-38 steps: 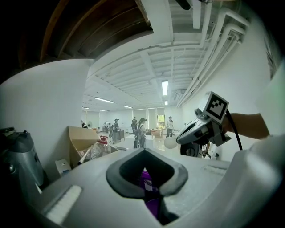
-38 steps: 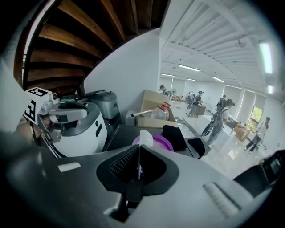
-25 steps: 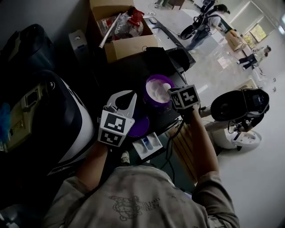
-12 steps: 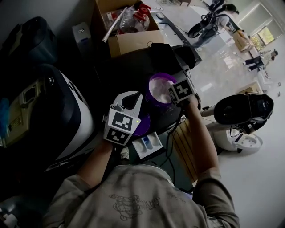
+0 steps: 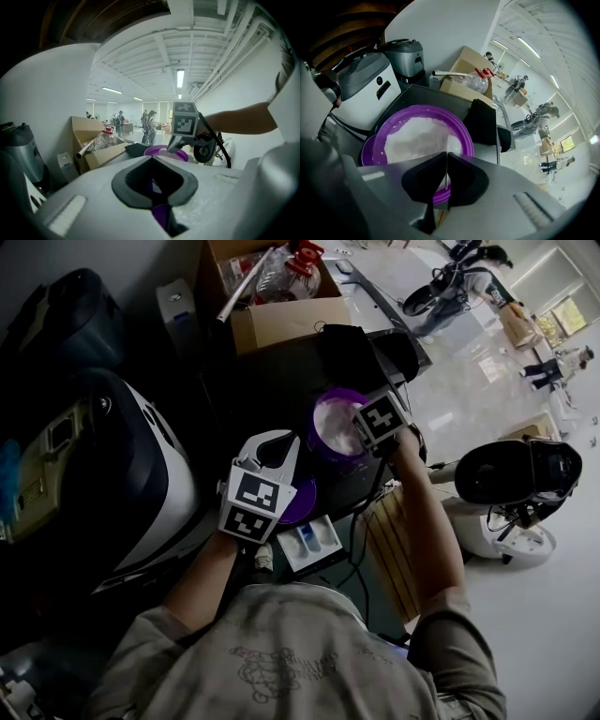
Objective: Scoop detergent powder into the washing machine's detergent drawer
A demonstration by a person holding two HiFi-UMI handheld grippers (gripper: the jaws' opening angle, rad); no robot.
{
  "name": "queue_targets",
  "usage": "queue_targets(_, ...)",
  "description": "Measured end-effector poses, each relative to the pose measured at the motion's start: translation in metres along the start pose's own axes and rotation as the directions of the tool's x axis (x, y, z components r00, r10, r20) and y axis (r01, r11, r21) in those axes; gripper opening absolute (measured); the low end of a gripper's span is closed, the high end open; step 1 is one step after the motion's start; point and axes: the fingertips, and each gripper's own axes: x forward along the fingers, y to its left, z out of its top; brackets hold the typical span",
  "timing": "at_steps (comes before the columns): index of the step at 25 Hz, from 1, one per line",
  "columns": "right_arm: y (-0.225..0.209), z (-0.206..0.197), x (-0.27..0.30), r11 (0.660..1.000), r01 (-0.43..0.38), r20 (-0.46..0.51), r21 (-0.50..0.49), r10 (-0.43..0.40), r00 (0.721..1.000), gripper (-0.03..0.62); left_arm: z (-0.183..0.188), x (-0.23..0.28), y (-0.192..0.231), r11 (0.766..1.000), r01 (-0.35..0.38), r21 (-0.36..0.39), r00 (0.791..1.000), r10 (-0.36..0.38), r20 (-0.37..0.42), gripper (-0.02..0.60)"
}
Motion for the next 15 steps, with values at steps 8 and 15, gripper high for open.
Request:
queue_targets(8,0.019,-0.002,0.008,0.992,-0.103,-0.072,-0.072,0.098,0.993,0.035,-0.006,-0.001,0.002,0.999,-0.029,-0.016,0.999,0.029,-0.014,0.002)
queue_targets(15,0.028,0.001,0.013,0.982,-0.163,-0.072,-0.099,0.156,0.985,0.035,-0.008,-0.002,0.006,0.998,-0.062,-0.028,0.998,0.061,-0.012,0.002)
